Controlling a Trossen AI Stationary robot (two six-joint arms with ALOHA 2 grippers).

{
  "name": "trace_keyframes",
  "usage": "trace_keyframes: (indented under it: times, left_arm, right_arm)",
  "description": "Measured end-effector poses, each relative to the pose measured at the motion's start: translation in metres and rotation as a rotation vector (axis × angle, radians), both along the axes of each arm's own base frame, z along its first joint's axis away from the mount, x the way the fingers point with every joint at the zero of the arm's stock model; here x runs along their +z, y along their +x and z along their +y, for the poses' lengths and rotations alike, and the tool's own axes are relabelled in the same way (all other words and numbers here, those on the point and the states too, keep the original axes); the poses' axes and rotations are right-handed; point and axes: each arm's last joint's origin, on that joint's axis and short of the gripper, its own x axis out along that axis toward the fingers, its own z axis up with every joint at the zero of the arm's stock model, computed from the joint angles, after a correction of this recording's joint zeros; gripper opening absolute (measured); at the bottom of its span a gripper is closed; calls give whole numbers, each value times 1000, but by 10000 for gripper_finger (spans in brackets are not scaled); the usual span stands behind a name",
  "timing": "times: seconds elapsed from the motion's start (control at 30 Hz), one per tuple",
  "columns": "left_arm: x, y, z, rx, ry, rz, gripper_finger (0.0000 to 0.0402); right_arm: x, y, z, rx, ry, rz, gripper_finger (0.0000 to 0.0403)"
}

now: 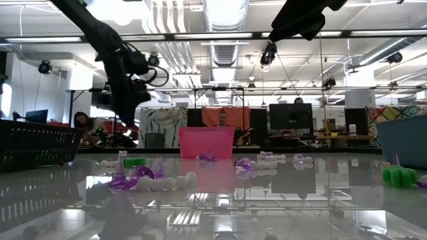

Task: Sort Halloween decoration
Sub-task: Put the bone toy into the red bin

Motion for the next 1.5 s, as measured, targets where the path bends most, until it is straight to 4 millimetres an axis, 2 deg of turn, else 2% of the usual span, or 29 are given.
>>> trace_keyframes:
  times: [0.23, 0.47, 0.77, 0.93, 1.2, 1.5]
  left_arm:
    - [-21, 0, 9, 75, 11, 158, 62]
    - [-41, 4, 16, 38, -26, 213, 92]
    - [-46, 3, 24, 12, 1, 219, 130]
    - [-49, 1, 28, 3, 9, 221, 132]
    - [-74, 1, 33, -10, -60, 268, 130]
    - [-79, 3, 36, -34, -52, 277, 126]
  right_arm:
    - [0, 0, 0, 1, -10, -2, 128]
    - [0, 0, 0, 4, -19, -2, 128]
    - [0, 0, -1, 2, -40, -6, 128]
    - [0, 0, -1, 3, -45, -6, 128]
    - [0, 1, -3, -3, -79, -12, 128]
    - [0, 2, -7, -17, -80, -11, 128]
